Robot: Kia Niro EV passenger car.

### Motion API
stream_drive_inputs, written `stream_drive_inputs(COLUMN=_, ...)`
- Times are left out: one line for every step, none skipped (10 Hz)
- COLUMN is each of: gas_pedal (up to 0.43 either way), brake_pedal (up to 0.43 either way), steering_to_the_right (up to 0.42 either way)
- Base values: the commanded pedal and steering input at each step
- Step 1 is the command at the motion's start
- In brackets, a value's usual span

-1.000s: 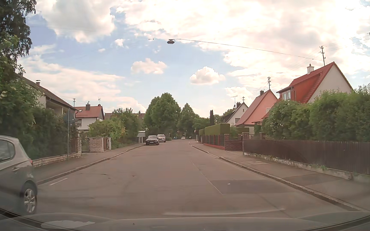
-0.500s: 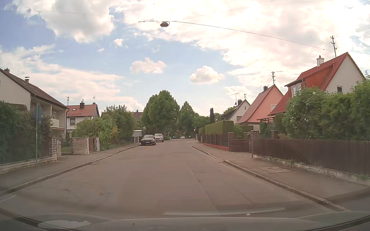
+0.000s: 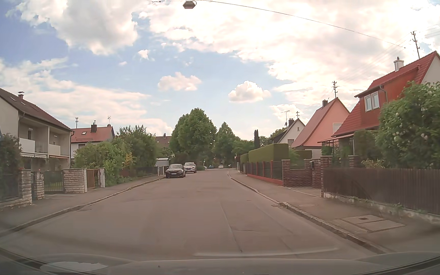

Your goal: Follow the waypoints while adhering to traffic rules and regulations

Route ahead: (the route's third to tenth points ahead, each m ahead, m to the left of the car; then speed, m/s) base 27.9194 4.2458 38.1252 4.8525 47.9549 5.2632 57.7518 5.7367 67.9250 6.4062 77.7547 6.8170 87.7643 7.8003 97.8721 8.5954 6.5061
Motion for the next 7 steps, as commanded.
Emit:
stream_drive_inputs(gas_pedal=0.138, brake_pedal=0.018, steering_to_the_right=-0.029)
stream_drive_inputs(gas_pedal=0.138, brake_pedal=0.018, steering_to_the_right=-0.029)
stream_drive_inputs(gas_pedal=0.138, brake_pedal=0.018, steering_to_the_right=-0.03)
stream_drive_inputs(gas_pedal=0.138, brake_pedal=0.018, steering_to_the_right=-0.031)
stream_drive_inputs(gas_pedal=0.138, brake_pedal=0.018, steering_to_the_right=-0.033)
stream_drive_inputs(gas_pedal=0.138, brake_pedal=0.018, steering_to_the_right=-0.035)
stream_drive_inputs(gas_pedal=0.138, brake_pedal=0.018, steering_to_the_right=-0.035)
